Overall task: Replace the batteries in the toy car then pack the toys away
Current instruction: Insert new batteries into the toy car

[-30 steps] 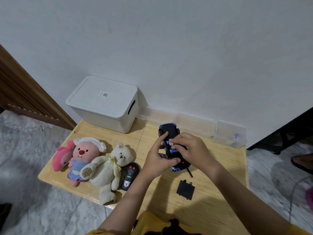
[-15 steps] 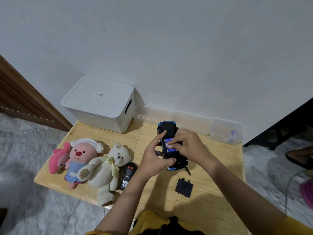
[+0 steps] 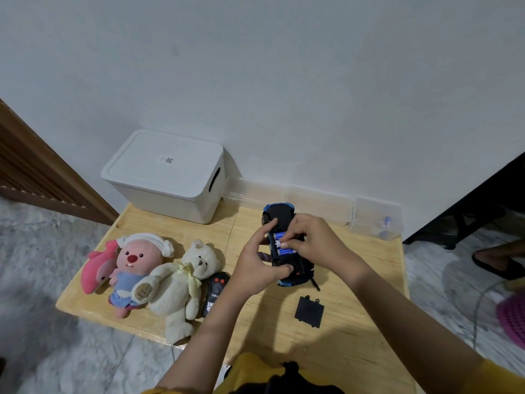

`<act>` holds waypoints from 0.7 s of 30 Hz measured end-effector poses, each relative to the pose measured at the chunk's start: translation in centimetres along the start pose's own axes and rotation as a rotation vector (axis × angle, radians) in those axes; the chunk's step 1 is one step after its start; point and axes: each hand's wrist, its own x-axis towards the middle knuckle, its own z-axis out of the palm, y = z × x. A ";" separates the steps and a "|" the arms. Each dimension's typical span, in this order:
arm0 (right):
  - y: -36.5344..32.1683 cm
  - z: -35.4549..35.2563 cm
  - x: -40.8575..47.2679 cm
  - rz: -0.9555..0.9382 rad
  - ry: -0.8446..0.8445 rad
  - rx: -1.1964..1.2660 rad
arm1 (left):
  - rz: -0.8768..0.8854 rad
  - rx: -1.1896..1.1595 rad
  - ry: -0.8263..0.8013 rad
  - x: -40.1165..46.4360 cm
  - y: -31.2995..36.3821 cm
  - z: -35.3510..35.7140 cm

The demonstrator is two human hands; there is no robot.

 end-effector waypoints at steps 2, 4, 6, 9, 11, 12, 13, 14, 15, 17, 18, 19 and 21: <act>-0.1 0.1 -0.1 0.023 -0.006 -0.020 | 0.012 0.030 -0.015 -0.1 0.3 0.0; -0.2 0.3 0.0 0.042 -0.017 -0.045 | 0.022 0.052 -0.028 -0.2 0.4 0.0; -0.3 0.5 0.1 0.064 -0.019 -0.058 | 0.014 0.063 -0.039 -0.2 0.1 0.0; 0.0 0.8 0.2 0.083 -0.027 -0.083 | -0.010 0.044 -0.052 0.0 -0.7 0.0; 0.5 1.2 -0.2 0.086 0.000 -0.064 | -0.022 0.023 -0.052 0.1 -1.3 0.1; 0.8 1.5 -0.6 0.099 0.038 -0.022 | -0.026 0.014 -0.055 0.1 -1.5 0.2; 1.2 1.7 -1.3 0.119 0.091 0.034 | -0.030 0.008 -0.062 0.1 -1.7 0.1; 1.6 2.0 -2.0 0.139 0.155 0.096 | -0.036 0.001 -0.066 0.1 -2.0 0.1; 2.1 2.2 -2.8 0.164 0.219 0.149 | -0.044 -0.007 -0.071 0.0 -2.4 -0.1; 3.5 2.9 -4.6 0.237 0.304 0.215 | -0.072 -0.013 -0.084 -0.3 -3.1 -0.4; 4.2 3.4 -5.6 0.279 0.323 0.223 | -0.088 -0.016 -0.094 -0.5 -3.5 -0.5; 4.8 3.9 -6.5 0.317 0.336 0.214 | -0.102 -0.022 -0.107 -0.7 -3.8 -0.6; 5.9 4.9 -8.3 0.393 0.351 0.185 | -0.127 -0.034 -0.131 -0.9 -4.5 -0.8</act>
